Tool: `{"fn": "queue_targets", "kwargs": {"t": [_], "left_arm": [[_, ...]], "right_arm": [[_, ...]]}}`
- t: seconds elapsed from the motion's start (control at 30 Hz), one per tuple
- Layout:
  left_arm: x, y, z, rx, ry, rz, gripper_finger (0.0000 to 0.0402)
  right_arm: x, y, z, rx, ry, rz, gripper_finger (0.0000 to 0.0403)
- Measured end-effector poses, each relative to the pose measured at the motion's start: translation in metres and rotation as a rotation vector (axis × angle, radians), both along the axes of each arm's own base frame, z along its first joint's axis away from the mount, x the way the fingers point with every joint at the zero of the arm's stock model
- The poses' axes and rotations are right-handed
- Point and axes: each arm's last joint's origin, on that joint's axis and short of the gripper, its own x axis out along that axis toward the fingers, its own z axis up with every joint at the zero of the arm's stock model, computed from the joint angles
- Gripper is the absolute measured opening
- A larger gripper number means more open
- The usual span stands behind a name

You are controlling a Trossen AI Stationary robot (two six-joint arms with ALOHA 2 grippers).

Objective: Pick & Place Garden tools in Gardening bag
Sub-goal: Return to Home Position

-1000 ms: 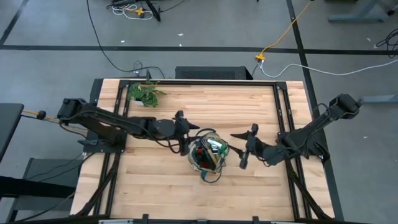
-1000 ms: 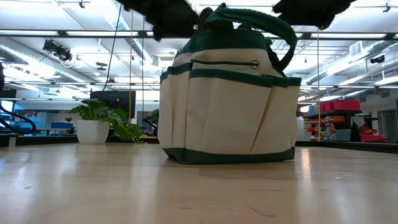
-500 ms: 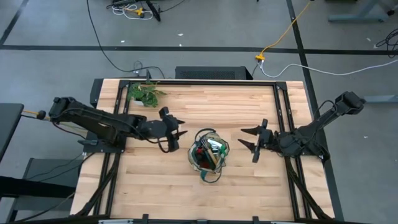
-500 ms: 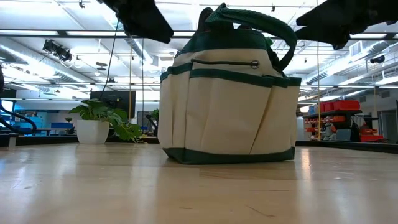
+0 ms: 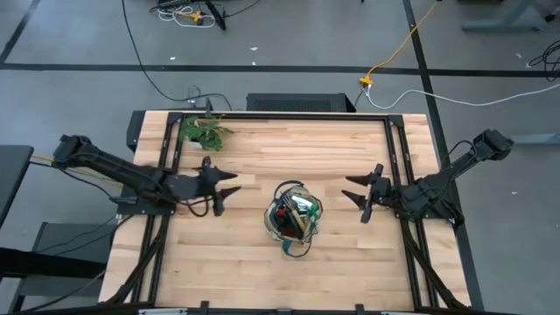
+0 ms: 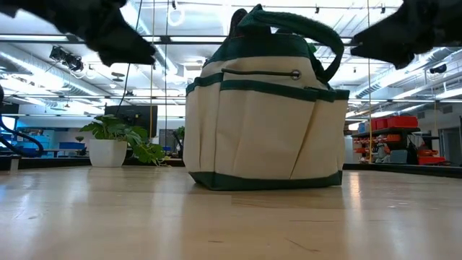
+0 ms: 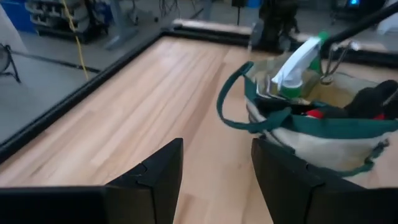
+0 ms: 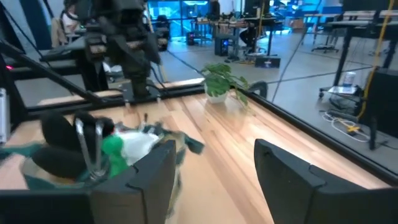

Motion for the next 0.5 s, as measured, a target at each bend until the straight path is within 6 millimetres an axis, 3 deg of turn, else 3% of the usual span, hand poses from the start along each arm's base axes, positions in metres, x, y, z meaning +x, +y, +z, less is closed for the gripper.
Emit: {"fn": "queue_targets", "kwargs": {"t": [0.2,0.5], "left_arm": [[-0.027,0.004,-0.021,0.030,-0.059,0.020,0.0197],[-0.050,0.012,-0.063,-0.002,-0.106,0.033,0.0197]], "right_arm": [[-0.012,-0.009,-0.018,0.020,-0.019,-0.050,0.0220],[-0.026,-0.018,-0.044,0.061,-0.059,-0.066,0.0220]]}}
